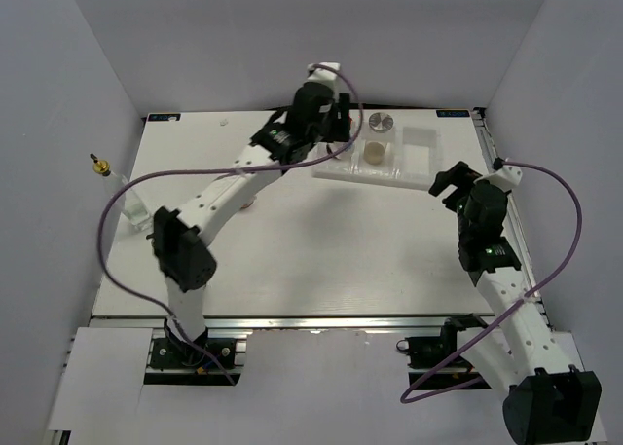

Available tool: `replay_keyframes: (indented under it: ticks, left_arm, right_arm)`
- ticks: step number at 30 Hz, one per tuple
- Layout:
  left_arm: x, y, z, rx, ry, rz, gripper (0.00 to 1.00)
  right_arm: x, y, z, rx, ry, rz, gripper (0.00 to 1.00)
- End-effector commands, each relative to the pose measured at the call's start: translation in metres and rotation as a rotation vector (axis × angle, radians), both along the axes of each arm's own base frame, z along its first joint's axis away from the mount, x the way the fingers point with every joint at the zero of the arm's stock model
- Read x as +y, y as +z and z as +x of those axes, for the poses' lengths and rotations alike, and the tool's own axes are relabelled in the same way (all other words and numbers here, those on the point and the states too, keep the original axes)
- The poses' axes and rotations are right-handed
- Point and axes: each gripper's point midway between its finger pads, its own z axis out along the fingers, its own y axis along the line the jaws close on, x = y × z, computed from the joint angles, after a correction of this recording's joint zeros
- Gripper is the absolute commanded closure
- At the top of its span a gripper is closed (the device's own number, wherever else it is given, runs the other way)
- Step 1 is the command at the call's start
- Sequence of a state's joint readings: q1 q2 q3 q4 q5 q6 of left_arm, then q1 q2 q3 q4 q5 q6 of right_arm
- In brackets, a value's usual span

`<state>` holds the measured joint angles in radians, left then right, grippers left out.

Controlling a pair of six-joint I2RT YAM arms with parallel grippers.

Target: Organize the condiment bottles

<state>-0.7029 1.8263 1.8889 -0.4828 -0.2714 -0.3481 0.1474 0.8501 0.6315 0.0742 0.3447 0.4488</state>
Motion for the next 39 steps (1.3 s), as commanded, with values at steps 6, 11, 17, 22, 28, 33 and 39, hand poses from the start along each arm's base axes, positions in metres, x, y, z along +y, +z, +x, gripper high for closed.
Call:
replay_keyframes:
  ticks: [6,11,17,22,28,33,39]
  left_arm:
    - [-0.088,0.026,0.025,-0.146,-0.203,0.055,1.00]
    - [-0.113,0.022,0.035,-0.205,-0.245,-0.031,1.00]
    - [-0.127,0.005,0.059,-0.252,-0.210,-0.033,1.00]
    - [-0.130,-0.016,0.075,-0.251,-0.164,-0.013,1.00]
    - [-0.139,-0.034,0.083,-0.254,-0.164,-0.024,1.00]
    - [-0.138,-0.047,0.093,-0.265,-0.115,-0.016,1.00]
    - [-0.132,-0.073,0.103,-0.244,-0.069,0.040,0.99]
  right_arm:
    - [-0.034,0.002,-0.020,-0.030,-0.140,-0.022,0.10]
    - [-0.032,0.004,-0.021,-0.035,-0.125,-0.028,0.11]
    - [-0.034,0.000,-0.024,-0.040,-0.127,-0.041,0.11]
    - [-0.034,0.000,-0.026,-0.043,-0.123,-0.055,0.11]
    - [-0.036,0.000,-0.027,-0.051,-0.124,-0.068,0.11]
    - [-0.031,-0.005,-0.025,-0.027,-0.086,-0.088,0.10]
    - [-0.027,-0.009,-0.022,-0.010,-0.059,-0.105,0.11]
